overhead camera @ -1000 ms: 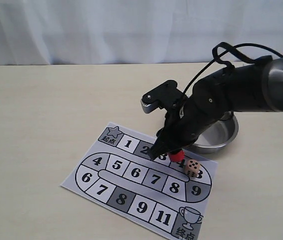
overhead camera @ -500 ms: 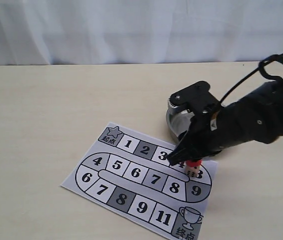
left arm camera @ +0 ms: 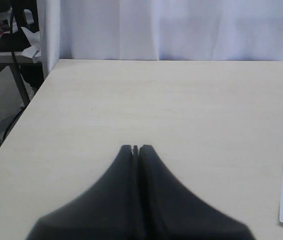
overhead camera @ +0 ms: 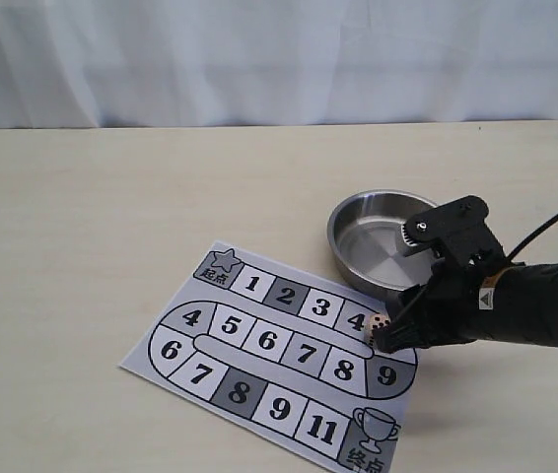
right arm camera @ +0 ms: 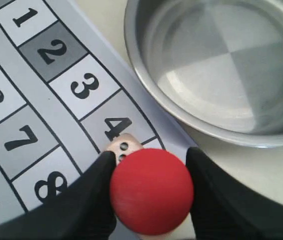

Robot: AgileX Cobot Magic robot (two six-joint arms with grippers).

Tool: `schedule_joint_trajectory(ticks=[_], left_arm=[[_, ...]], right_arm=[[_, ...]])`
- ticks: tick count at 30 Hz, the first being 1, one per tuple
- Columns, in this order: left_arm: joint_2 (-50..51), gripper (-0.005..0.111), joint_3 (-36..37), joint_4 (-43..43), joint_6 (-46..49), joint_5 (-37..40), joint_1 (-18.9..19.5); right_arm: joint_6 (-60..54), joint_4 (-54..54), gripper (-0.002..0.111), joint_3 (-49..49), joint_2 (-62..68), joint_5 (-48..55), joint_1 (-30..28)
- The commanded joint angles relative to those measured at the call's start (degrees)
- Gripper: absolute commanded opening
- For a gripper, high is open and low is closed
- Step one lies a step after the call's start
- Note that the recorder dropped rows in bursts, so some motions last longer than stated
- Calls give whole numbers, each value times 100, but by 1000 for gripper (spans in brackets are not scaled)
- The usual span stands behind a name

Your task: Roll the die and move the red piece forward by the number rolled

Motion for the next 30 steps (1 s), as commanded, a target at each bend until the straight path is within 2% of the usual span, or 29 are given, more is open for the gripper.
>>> schedule_joint_trajectory(ticks=[1,14,23,27,29,30], left_arm=[[-6,0,11,-1,-32,-69,-1],[-6,0,11,-1,-32,-69,-1],[-6,0,11,-1,-32,-69,-1],[-6,0,11,-1,-32,-69,-1],[-6,0,11,-1,-32,-69,-1],[-6,0,11,-1,-32,-69,-1]], right_arm=[[-121,-39,4,125,143,-429,-71],[-160,-39,4,125,990,-1474,-71],[-149,-39,5,125,1214,-1502,-59],[-111,-39,22,125,1214,-1502,-59],[6,-39,35,125,1214,-1502,-59],[95,-39,49,125,1214,-1491,-59]])
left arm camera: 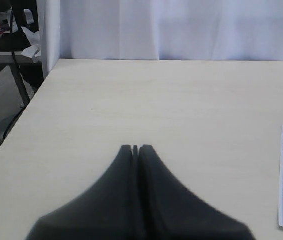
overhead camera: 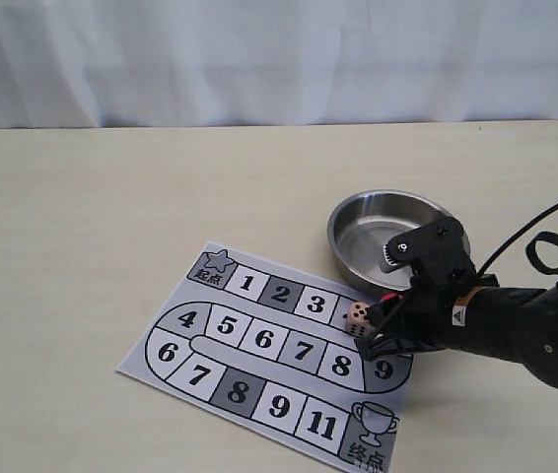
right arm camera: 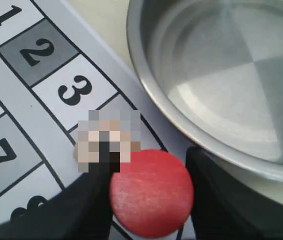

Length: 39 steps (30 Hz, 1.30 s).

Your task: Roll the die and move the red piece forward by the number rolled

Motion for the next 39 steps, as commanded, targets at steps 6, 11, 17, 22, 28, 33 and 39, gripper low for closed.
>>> schedule_joint_trajectory(ticks=[6,11,17,22,28,33,39], left_arm=[[-6,0,11,-1,-32,-69,-1],[-6,0,11,-1,-32,-69,-1],[-6,0,11,-1,-32,-69,-1],[-6,0,11,-1,-32,-69,-1],[-6,0,11,-1,-32,-69,-1],[-6,0,11,-1,-32,-69,-1],[-6,0,11,-1,-32,-69,-1]], right_arm=[[406,-39,66,24,68,96,-16],[406,135,66,24,-275,172,-16],[406,135,58,1,-1021,958,-16],[406,725,21,1,-1542,1492,-16],[406,1161,4,-90,-1997,2143,-481],[406,961,4,-716,-1997,3644,-1163],[406,668,4,-1422,-1997,4767,-1686]])
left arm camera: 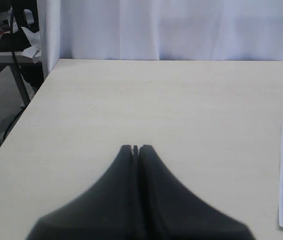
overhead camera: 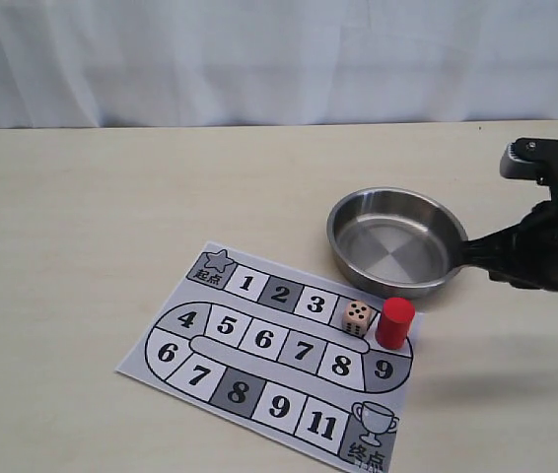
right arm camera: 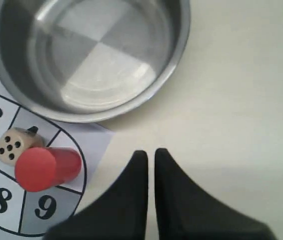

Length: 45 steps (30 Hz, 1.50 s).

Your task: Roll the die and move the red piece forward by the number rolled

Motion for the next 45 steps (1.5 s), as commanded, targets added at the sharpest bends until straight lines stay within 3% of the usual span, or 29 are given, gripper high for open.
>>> schedule_joint_trajectory(ticks=[1,4,7,16,29,45], left_arm=[[-6,0,11,-1,-32,-69,-1],[-6,0,11,-1,-32,-69,-1],[-6,0,11,-1,-32,-69,-1],[-6,0,11,-1,-32,-69,-1],[-6,0,11,-1,-32,-69,-1],[-6,0,11,-1,-32,-69,-1]], right_arm=[[13,-42,4,-474,-56,893,-385],[-4,-42,4,-781,-56,1471,-662],[-719,-42,4,-922,-56,1731,-785],[-1352,136,4,-936,-56,1582,-775],[-1365,110,4,-936,-208,1613,-775],[-1319,134,4,-915,-3125,1602,-775]])
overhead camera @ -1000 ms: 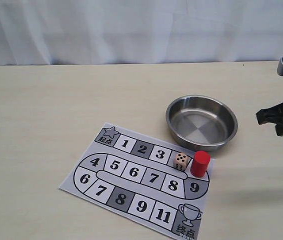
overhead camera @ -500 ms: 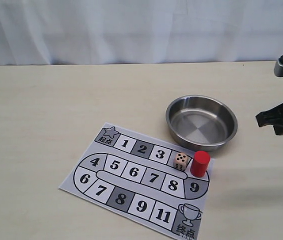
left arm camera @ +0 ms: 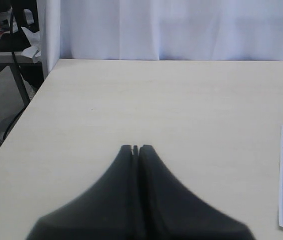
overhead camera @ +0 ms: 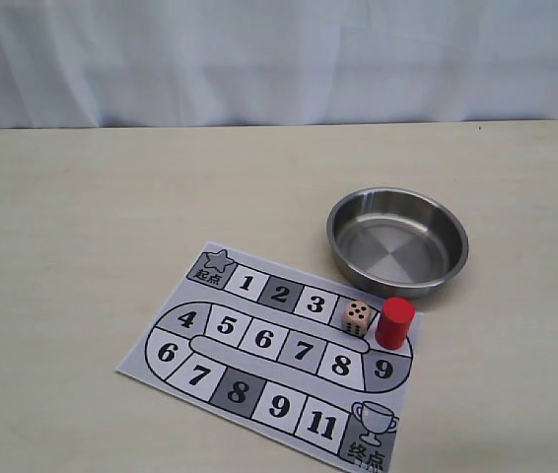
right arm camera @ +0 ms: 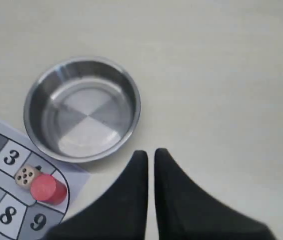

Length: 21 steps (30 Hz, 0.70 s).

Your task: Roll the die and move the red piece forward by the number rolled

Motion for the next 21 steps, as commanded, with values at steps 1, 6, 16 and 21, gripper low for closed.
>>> schedule_joint_trajectory(ticks=[1,6,16,21], left_arm=[[-6,0,11,-1,-32,-69,-1],[-6,0,11,-1,-32,-69,-1],[-6,0,11,-1,-32,-69,-1],[-6,0,11,-1,-32,-69,-1]], right_arm=[[0,9,4,-17,-1046,0,-17],[0,9,4,-17,-2209,214,-17],[331,9,4,-17,-4287,770,-17],[330,9,4,-17,-5083,1043,-17]])
